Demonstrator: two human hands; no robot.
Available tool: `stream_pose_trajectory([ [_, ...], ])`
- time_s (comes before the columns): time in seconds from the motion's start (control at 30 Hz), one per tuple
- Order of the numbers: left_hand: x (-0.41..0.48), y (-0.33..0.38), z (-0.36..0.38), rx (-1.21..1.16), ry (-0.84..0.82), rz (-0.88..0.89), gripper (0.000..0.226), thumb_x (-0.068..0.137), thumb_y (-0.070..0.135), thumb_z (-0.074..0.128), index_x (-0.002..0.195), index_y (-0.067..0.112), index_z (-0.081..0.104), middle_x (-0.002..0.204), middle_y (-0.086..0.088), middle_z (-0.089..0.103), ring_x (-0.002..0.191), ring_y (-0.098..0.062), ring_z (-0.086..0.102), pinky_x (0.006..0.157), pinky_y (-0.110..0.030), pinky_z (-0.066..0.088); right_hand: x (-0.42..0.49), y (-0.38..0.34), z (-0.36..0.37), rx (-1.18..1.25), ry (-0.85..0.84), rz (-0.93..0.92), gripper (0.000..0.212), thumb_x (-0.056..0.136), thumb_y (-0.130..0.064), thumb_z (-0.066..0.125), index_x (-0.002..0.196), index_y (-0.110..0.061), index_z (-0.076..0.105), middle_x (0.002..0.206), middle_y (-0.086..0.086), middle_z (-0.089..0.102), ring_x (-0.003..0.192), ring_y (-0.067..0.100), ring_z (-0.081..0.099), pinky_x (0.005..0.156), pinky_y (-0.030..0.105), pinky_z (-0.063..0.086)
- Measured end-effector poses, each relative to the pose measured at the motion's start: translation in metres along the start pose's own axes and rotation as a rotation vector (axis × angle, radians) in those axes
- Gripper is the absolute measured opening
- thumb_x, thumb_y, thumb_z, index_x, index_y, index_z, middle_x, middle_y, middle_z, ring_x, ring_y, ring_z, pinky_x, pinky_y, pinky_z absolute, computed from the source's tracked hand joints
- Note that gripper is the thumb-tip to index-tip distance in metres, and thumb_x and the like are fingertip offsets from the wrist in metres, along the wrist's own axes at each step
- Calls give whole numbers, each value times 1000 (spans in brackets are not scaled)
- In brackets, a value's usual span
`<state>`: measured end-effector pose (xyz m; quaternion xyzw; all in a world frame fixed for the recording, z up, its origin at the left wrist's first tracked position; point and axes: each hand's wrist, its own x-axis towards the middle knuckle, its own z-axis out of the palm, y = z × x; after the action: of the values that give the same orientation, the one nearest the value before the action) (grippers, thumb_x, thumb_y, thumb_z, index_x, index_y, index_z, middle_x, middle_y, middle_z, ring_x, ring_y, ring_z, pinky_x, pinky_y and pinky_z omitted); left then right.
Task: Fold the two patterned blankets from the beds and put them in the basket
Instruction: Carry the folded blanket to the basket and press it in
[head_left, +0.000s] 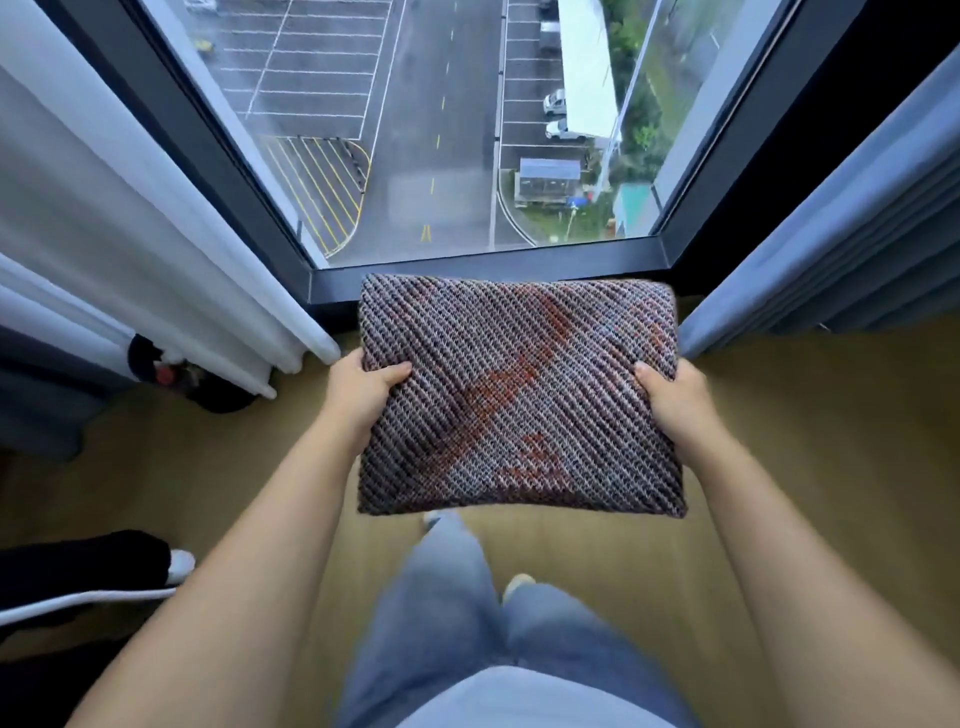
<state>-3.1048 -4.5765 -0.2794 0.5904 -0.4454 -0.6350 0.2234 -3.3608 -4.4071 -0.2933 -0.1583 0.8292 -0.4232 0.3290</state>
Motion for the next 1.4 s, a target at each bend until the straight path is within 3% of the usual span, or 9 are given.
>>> stream_pose_trajectory([
  [0.2,167,33,57,110,-39,-11,41,82,2,62,121,8,53,121,-12,61,102,-25,59,94,-39,45,150,-26,40,-162,84,38,28,92,-25,50,113,-8,55,102,6,56,92,21,50,78,29,35],
  [0.33,275,32,105,137,-89,-57,36,81,-1,62,116,5,56,118,-13,62,96,-23,60,88,-35,46,250,-25,62,-251,149,62,29,93,-21,49,116,-2,53,118,18,58,107,31,53,77,29,33],
  [0.43,347,20,135,178,-81,-70,36,81,1,62,116,3,56,118,-12,62,104,-27,60,95,-40,46,315,-9,85,-281,171,101,31,92,-20,49,118,-3,54,122,19,58,111,31,52,83,31,38],
  [0.6,470,-54,152,241,5,-111,34,81,5,64,115,5,58,114,-9,64,104,-26,60,95,-39,46,420,57,159,-291,78,183,31,92,-18,49,119,-5,55,123,17,59,113,30,53,94,34,40],
  [0.73,554,-140,142,270,105,-137,26,81,7,65,103,18,58,101,-1,62,91,-19,59,84,-30,45,489,128,232,-361,-26,169,27,92,-16,48,115,-5,56,120,17,60,109,29,53,85,29,39],
  [0.83,596,-197,127,307,155,-164,26,80,9,66,105,16,61,98,2,63,90,-16,59,81,-27,45,523,172,279,-432,-124,180,28,93,-19,46,115,-4,54,122,18,58,111,32,52,88,32,40],
  [0.97,629,-252,92,442,235,-212,31,78,14,68,109,12,63,104,-2,65,98,-22,62,94,-37,47,547,213,327,-514,-280,221,27,94,-18,44,115,-3,53,122,18,58,110,34,52,91,36,41],
  [1.13,649,-282,67,718,310,-227,33,80,22,67,109,7,63,114,-12,65,106,-30,59,94,-35,45,558,226,369,-730,-377,198,22,95,-20,43,108,-3,50,117,22,58,104,37,54,80,34,40],
  [1.4,680,-311,70,1115,260,-328,32,89,22,57,105,-6,57,113,-28,59,109,-42,52,87,-39,41,557,232,426,-1266,-460,-57,23,86,2,45,106,2,56,112,19,63,101,39,59,65,37,37],
])
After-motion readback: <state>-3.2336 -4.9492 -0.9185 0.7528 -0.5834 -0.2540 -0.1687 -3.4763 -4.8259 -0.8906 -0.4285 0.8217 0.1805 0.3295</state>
